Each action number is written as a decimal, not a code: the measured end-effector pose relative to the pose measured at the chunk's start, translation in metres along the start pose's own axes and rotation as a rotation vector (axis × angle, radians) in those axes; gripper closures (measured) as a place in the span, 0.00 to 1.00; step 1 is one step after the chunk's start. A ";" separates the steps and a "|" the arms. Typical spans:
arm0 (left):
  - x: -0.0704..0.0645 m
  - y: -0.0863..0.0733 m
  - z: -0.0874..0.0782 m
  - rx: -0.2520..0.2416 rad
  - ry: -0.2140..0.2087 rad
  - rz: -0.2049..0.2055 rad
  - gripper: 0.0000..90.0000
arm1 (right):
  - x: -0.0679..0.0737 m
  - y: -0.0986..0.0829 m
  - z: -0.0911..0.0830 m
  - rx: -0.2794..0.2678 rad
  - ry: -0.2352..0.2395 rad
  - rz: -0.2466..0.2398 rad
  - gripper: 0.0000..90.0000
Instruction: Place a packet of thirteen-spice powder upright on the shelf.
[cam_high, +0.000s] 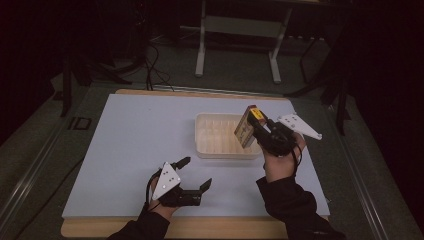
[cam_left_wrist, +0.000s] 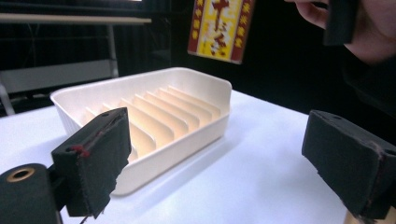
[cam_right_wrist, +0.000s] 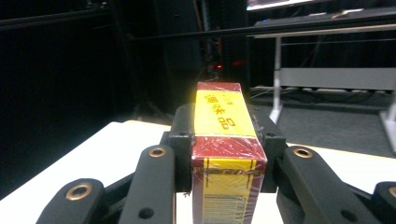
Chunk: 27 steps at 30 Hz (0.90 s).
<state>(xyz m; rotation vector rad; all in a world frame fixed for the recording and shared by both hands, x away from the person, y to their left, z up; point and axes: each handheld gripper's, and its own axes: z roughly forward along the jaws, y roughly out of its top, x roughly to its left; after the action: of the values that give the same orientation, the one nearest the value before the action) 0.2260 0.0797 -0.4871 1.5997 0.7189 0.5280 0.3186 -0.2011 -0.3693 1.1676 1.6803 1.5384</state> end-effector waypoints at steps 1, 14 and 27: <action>0.000 -0.001 0.000 0.002 -0.004 -0.001 0.10 | -0.002 0.000 0.002 -0.002 -0.010 -0.001 0.75; 0.002 -0.006 0.001 -0.015 0.023 0.019 0.10 | -0.032 -0.010 0.027 -0.013 -0.174 -0.041 0.75; 0.003 -0.006 0.000 -0.030 0.022 -0.002 0.10 | -0.053 -0.040 0.057 0.019 -0.283 -0.076 0.75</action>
<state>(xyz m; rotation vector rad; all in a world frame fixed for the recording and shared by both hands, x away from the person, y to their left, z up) 0.2270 0.0820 -0.4932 1.5667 0.7259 0.5536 0.3831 -0.2184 -0.4256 1.2512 1.5344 1.2487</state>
